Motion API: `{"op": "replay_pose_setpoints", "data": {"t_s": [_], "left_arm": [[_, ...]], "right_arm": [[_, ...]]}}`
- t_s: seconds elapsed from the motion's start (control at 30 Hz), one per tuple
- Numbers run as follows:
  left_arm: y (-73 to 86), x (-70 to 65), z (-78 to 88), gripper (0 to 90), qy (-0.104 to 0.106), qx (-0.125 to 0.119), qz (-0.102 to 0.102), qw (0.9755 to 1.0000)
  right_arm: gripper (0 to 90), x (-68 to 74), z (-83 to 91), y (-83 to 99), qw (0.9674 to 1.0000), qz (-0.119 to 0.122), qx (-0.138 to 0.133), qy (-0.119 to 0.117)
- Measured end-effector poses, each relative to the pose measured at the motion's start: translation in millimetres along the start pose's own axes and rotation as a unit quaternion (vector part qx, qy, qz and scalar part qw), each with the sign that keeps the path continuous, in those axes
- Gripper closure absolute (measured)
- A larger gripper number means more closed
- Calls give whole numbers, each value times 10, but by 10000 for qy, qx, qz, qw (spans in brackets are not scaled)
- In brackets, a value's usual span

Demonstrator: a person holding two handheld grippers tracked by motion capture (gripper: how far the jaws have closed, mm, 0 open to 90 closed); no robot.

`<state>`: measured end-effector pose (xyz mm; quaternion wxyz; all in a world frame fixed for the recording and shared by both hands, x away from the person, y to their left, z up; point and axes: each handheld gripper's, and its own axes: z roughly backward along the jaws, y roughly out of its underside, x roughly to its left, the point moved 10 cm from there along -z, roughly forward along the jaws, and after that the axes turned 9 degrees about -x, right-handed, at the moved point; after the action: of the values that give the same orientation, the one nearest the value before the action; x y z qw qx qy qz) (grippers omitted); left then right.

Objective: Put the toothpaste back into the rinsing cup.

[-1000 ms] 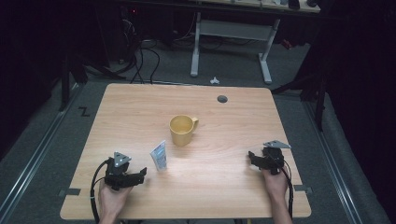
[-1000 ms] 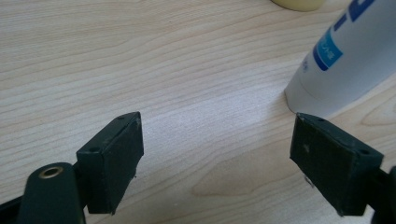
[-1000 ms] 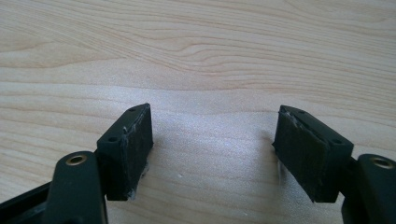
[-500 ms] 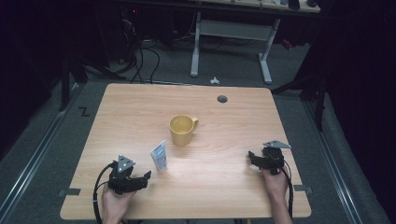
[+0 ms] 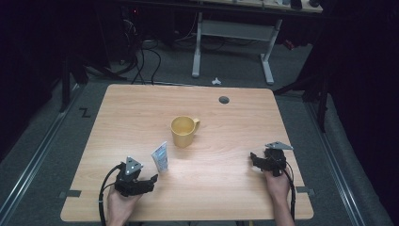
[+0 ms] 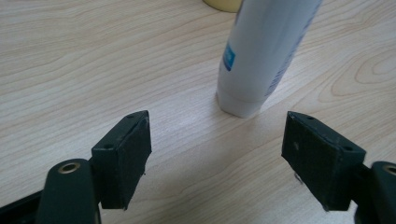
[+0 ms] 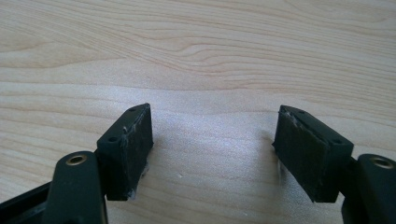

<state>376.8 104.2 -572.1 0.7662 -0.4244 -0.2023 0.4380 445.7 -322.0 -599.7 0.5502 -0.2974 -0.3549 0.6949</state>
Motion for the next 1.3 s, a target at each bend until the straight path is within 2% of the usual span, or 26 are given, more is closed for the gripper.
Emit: {"op": "replay_pose_setpoints", "data": {"t_s": [0.37, 0.6, 0.8, 1.0, 1.17, 1.3], "left_arm": [[-81, -100, -40, 245, 142, -52, -95, 9998], [-146, -166, -69, 245, 313, -106, -40, 9994], [-233, -179, -73, 254, 295, -172, -101, 9994], [-281, -185, -103, 276, 255, -176, -101, 9995], [-348, -196, -108, 291, 230, -287, -14, 9993], [-378, -201, -124, 298, 223, -265, -65, 9994]], "right_arm": [[282, 0, 1, 1, 10000, -6, 5, 4], [282, 0, 0, 0, 10000, -1, 1, 0], [282, 0, 0, 0, 10000, -1, 0, -1], [282, 0, 1, 1, 10000, -8, 6, 4], [282, 0, 1, 1, 10000, -7, 6, 3], [282, 0, 0, 0, 10000, -2, 1, -2]]}}
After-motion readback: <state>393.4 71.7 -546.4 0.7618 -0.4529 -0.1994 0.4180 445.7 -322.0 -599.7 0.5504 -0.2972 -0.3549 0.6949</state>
